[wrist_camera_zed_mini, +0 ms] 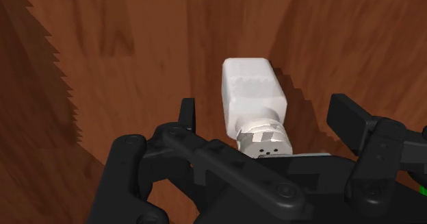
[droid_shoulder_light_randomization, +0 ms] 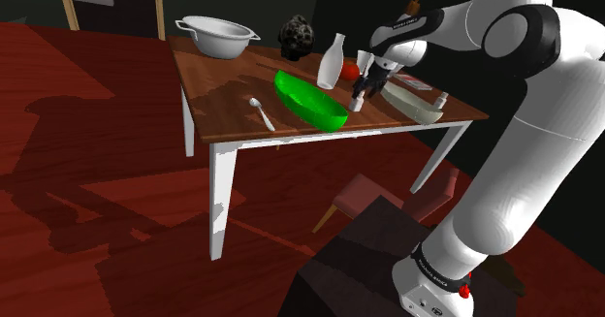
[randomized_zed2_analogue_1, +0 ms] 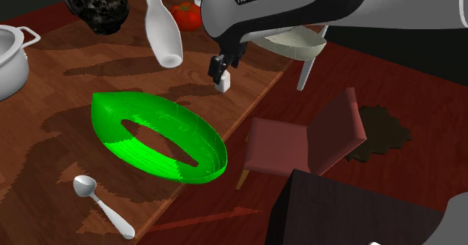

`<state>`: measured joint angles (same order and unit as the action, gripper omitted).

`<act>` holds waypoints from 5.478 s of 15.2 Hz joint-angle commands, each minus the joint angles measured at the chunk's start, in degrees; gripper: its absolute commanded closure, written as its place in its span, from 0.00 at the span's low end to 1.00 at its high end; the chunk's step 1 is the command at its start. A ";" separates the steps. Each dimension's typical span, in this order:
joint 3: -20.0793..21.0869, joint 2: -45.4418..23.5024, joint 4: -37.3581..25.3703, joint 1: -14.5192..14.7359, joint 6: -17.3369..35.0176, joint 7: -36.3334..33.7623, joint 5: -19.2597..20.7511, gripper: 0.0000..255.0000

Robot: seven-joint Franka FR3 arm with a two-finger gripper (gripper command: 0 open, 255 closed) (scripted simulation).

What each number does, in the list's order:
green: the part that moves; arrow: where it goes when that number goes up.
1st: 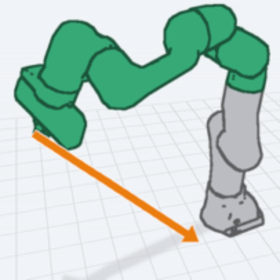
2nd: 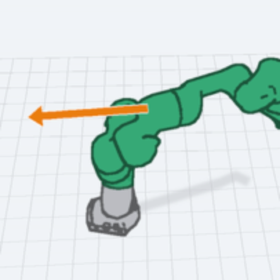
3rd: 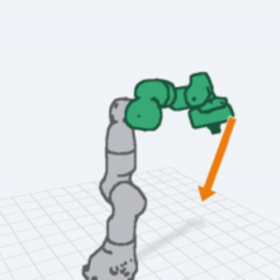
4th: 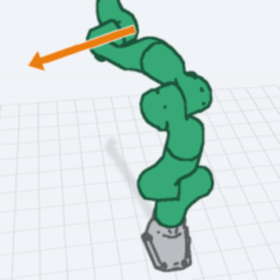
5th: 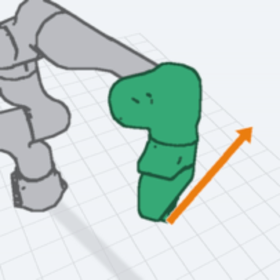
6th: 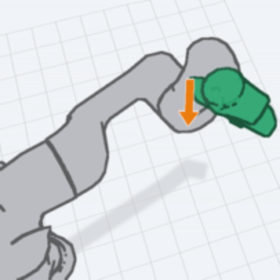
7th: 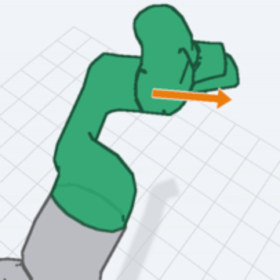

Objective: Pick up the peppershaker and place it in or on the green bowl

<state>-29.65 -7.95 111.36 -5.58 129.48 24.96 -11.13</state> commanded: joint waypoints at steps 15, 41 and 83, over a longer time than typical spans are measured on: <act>0.18 -1.32 0.55 -0.25 1.65 0.82 -1.09 1.00; -0.52 2.75 -11.14 0.17 -13.30 -2.75 2.90 1.00; 11.96 5.29 -10.94 14.67 -13.97 -32.40 11.27 1.00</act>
<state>-17.68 -2.66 99.56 9.10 114.62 -7.47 0.14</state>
